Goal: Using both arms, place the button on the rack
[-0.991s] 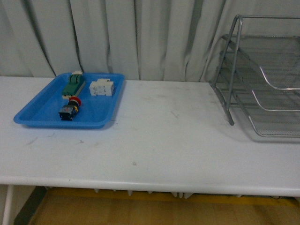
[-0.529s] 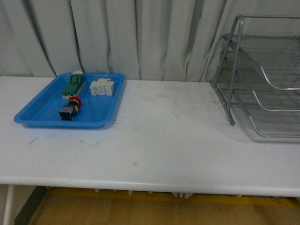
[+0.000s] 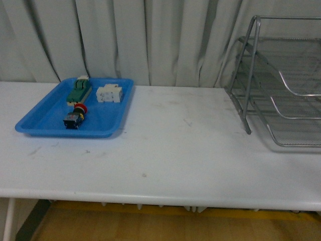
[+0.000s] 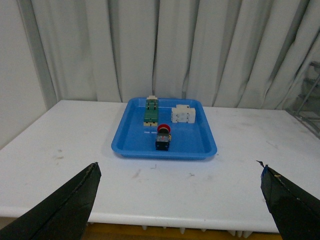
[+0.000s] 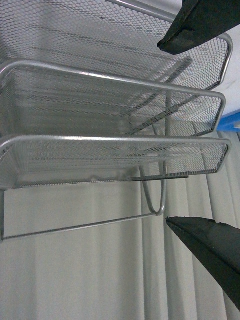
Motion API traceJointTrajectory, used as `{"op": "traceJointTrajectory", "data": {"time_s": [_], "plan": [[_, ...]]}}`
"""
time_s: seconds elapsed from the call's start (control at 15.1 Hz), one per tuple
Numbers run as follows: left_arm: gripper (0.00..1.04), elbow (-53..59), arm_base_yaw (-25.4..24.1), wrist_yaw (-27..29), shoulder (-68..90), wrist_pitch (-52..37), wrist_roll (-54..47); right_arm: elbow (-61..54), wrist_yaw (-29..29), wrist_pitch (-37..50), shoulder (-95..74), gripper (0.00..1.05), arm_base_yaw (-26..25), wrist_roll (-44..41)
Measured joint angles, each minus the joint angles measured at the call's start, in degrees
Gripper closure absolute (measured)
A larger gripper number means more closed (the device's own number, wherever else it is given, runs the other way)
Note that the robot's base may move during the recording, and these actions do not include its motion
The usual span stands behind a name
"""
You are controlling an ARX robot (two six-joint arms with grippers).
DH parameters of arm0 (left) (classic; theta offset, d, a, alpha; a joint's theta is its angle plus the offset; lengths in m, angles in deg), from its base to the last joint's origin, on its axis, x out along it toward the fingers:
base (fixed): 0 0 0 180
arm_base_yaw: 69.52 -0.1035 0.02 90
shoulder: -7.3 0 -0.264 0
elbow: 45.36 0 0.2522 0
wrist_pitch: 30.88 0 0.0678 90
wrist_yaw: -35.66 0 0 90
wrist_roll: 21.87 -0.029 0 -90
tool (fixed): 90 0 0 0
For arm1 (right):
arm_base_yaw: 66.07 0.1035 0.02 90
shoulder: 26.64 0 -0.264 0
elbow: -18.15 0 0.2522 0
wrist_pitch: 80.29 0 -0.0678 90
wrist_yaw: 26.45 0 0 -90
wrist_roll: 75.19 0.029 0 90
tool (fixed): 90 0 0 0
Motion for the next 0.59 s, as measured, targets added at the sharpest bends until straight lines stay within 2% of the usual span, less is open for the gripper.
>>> {"op": "traceJointTrajectory", "data": {"time_s": [0.26,0.59], "plan": [[0.07,0.0,0.0,0.0,0.0,0.0,0.0,5.6,4.0,0.1,-9.6,0.06,-0.8,8.0],[0.07,0.0,0.0,0.0,0.0,0.0,0.0,10.9,8.0,0.1,-14.9,0.06,-1.8,8.0]]}}
